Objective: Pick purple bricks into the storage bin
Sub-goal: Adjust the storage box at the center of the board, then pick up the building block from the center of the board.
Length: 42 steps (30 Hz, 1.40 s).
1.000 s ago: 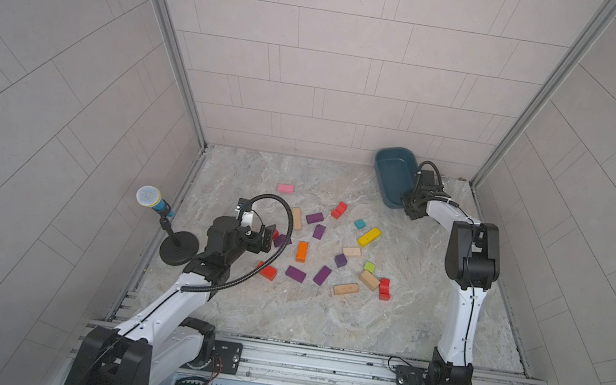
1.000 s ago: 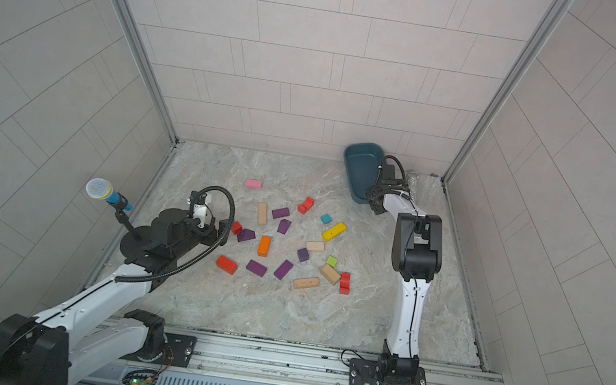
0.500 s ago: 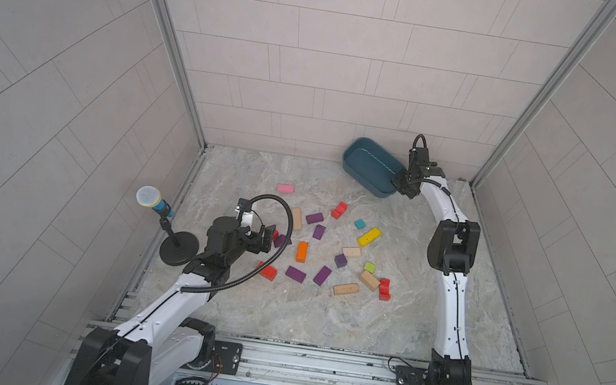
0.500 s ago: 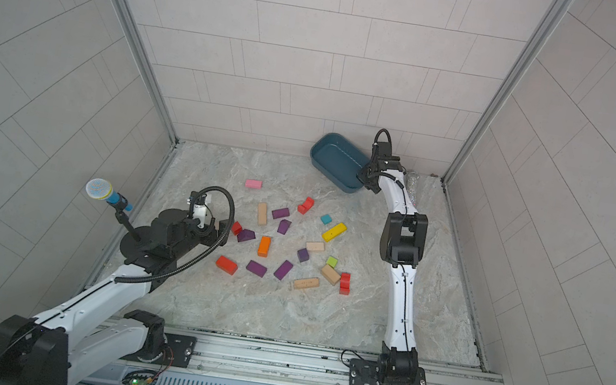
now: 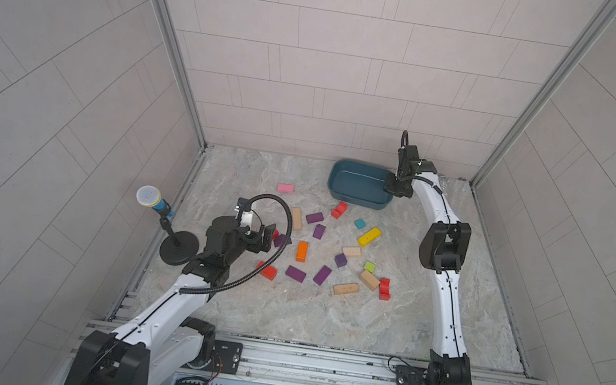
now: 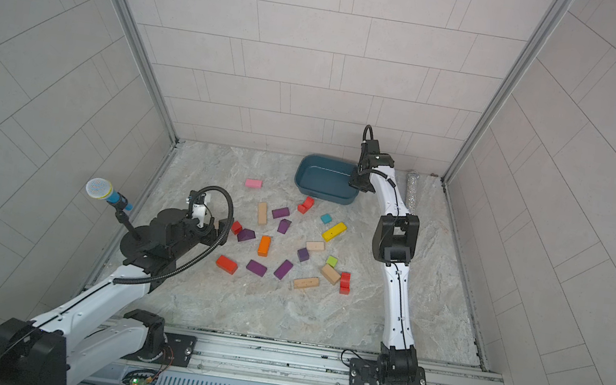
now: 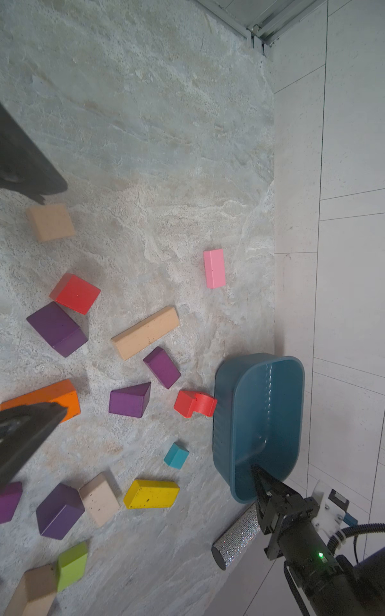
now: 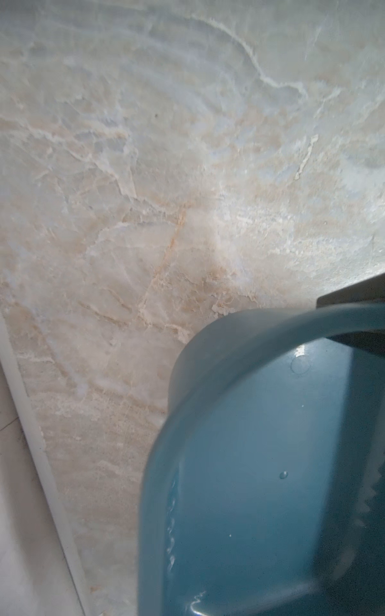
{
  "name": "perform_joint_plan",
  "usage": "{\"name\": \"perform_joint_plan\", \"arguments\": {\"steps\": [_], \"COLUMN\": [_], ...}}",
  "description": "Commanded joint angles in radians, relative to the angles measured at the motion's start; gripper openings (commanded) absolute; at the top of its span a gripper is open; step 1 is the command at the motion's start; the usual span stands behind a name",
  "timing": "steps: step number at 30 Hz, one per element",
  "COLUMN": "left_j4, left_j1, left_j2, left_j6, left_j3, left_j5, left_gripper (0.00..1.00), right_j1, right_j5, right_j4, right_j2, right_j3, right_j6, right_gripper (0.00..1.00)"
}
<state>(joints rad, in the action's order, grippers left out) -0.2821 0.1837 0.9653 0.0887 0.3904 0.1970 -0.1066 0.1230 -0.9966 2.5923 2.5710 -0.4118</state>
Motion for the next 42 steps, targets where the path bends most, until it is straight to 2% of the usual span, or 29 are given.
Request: {"name": "perform_joint_plan", "arguments": {"steps": [1, 10, 13, 16, 19, 22, 26, 29, 33, 38, 42], "left_j4": [-0.006, -0.005, -0.001, 0.004, 0.009, 0.013, 0.011, 0.008, -0.014, -0.037, -0.037], "left_j1": [0.005, 0.005, 0.004, 0.005, 0.005, 0.005, 0.004, 0.004, 0.002, 0.003, 0.002], "left_j2": [-0.006, -0.01, -0.011, -0.013, -0.014, -0.013, -0.007, -0.001, 0.012, 0.008, -0.004], "left_j6": [-0.004, -0.004, -0.006, -0.01, -0.014, -0.017, -0.016, -0.009, 0.015, 0.038, 0.045], "left_j3": [0.008, 0.01, 0.011, 0.013, 0.015, 0.018, 0.021, 0.019, 0.01, 0.005, -0.001], "left_j5": [0.008, 0.013, 0.011, 0.007, 0.004, 0.002, 0.003, 0.001, 0.006, 0.046, 0.047], "left_gripper": [1.0, 1.0, 1.0, 1.0, 1.0, 1.0, 1.0, 1.0, 1.0, 1.0, 1.0], "right_j1": [-0.007, -0.018, -0.019, -0.018, -0.018, -0.018, -0.044, -0.109, -0.234, -0.414, -0.526], "right_j5": [-0.014, 0.047, 0.042, 0.002, -0.056, -0.123, -0.177, -0.101, -0.008, -0.01, -0.039], "right_j4": [-0.057, -0.066, -0.05, -0.01, 0.102, 0.135, 0.096, 0.175, 0.293, 0.384, 0.451], "right_j2": [0.01, 0.066, 0.055, -0.005, -0.123, -0.216, -0.363, -0.561, -0.793, -0.971, -1.039], "right_j3": [0.027, 0.025, 0.019, -0.019, -0.139, -0.186, -0.224, -0.458, -0.826, -1.185, -1.367], "right_j6": [0.087, 0.12, 0.099, 0.068, 0.033, 0.043, 0.141, 0.265, 0.342, 0.322, 0.268], "right_gripper": [0.0, 0.01, 0.1, 0.33, 0.53, 0.6, 0.6, 0.57, 0.55, 0.55, 0.59]}}
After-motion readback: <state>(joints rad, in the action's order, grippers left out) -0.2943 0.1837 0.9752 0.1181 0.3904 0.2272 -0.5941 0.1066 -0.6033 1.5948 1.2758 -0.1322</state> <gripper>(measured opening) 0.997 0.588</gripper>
